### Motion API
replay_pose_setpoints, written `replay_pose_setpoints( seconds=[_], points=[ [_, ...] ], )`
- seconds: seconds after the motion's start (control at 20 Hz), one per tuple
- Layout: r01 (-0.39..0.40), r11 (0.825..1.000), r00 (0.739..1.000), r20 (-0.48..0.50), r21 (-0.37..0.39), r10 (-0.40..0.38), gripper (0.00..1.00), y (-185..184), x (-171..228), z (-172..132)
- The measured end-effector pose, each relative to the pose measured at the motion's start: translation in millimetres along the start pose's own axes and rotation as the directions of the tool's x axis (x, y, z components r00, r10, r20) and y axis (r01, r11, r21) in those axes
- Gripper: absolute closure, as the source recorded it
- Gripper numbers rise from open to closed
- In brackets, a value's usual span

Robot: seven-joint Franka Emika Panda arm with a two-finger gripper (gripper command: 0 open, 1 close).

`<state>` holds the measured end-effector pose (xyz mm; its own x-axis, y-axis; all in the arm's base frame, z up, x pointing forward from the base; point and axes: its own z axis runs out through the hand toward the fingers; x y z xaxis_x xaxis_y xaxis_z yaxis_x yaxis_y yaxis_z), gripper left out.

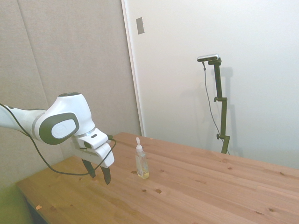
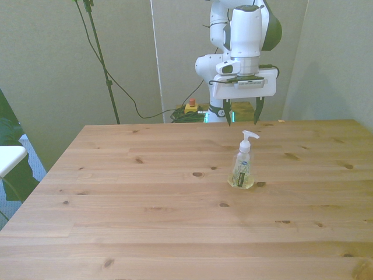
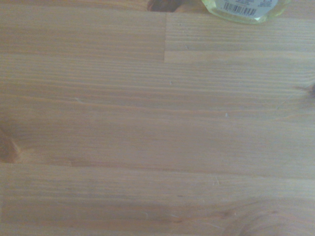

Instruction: Knock down the sanitizer

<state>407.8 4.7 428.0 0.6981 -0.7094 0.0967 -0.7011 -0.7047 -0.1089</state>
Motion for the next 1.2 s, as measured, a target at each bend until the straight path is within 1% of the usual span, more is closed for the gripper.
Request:
replay_pose_setpoints(
  seconds=[0.15, 0.2, 0.4, 0.9, 1.2],
  points=[
    [-0.019, 1.0, 1.0, 0.001, -0.005, 0.019, 0.0, -1.6, 0.0, 1.1],
    [-0.025, 1.0, 1.0, -0.002, -0.006, 0.025, 1.0, -3.8, 0.4, 1.5],
    [-0.047, 0.999, 0.999, -0.002, -0.007, 0.047, 1.0, -12.6, 5.9, 2.3],
    [-0.092, 0.996, 0.996, -0.017, 0.013, 0.092, 1.0, -21.2, 27.9, -6.9],
    [-0.106, 0.994, 0.994, -0.028, -0.006, 0.105, 1.0, -36.3, 44.2, -1.2]
  ],
)
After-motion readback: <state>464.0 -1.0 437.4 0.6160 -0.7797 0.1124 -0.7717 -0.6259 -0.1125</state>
